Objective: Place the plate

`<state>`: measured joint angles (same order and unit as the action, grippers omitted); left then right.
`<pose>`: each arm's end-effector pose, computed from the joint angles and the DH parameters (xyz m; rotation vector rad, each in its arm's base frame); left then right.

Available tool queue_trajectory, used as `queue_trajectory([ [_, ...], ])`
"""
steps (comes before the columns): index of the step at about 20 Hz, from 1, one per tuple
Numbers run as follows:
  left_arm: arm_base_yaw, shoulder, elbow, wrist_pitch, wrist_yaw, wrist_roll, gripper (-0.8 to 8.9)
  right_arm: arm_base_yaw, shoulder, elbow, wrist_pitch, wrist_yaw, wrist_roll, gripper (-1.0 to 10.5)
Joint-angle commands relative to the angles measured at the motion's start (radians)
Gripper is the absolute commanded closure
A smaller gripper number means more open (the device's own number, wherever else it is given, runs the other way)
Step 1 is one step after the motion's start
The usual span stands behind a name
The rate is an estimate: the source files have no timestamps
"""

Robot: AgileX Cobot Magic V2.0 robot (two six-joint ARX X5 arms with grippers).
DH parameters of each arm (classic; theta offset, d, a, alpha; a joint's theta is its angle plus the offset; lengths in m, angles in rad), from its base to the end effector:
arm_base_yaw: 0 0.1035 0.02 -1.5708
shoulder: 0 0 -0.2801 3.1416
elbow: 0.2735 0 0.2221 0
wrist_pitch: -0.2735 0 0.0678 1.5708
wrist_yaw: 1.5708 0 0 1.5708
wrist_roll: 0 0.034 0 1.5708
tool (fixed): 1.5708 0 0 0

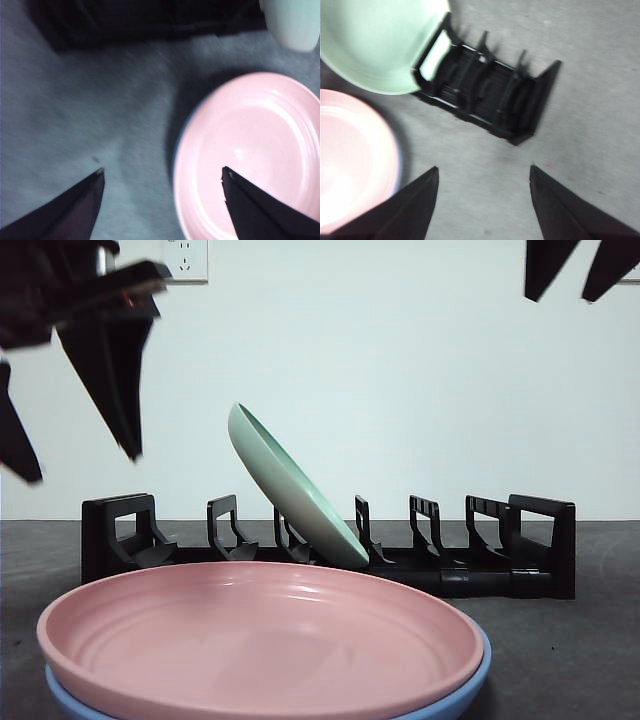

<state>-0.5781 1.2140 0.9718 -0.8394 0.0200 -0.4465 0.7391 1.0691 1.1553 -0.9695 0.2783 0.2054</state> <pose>0.1604 -0.1055 0.2831 -0.0914 1.1425 -0.2901 0.1223 0.0988 0.3496 -0.2421 0.8132 0.3462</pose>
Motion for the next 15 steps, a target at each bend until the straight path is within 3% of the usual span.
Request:
queue_trajectory([
  [1, 0.018, -0.024, 0.08, -0.019, -0.024, 0.121, 4.33, 0.009, 0.011, 0.02, 0.05, -0.076, -0.008, 6.6],
  [4, 0.065, -0.085, 0.149, -0.045, -0.024, 0.187, 4.33, 0.009, 0.035, 0.025, 0.141, -0.171, -0.008, 6.6],
  [7, 0.164, -0.168, 0.191, -0.137, -0.024, 0.201, 4.33, 0.009, 0.118, 0.077, 0.169, -0.243, -0.006, 6.9],
  [11, 0.314, -0.282, 0.192, -0.291, -0.024, 0.253, 4.33, 0.009, 0.317, 0.255, 0.129, -0.314, -0.026, 6.9],
  [15, 0.4, -0.374, 0.192, -0.346, -0.024, 0.271, 4.33, 0.011, 0.526, 0.471, 0.073, -0.375, -0.039, 6.9],
])
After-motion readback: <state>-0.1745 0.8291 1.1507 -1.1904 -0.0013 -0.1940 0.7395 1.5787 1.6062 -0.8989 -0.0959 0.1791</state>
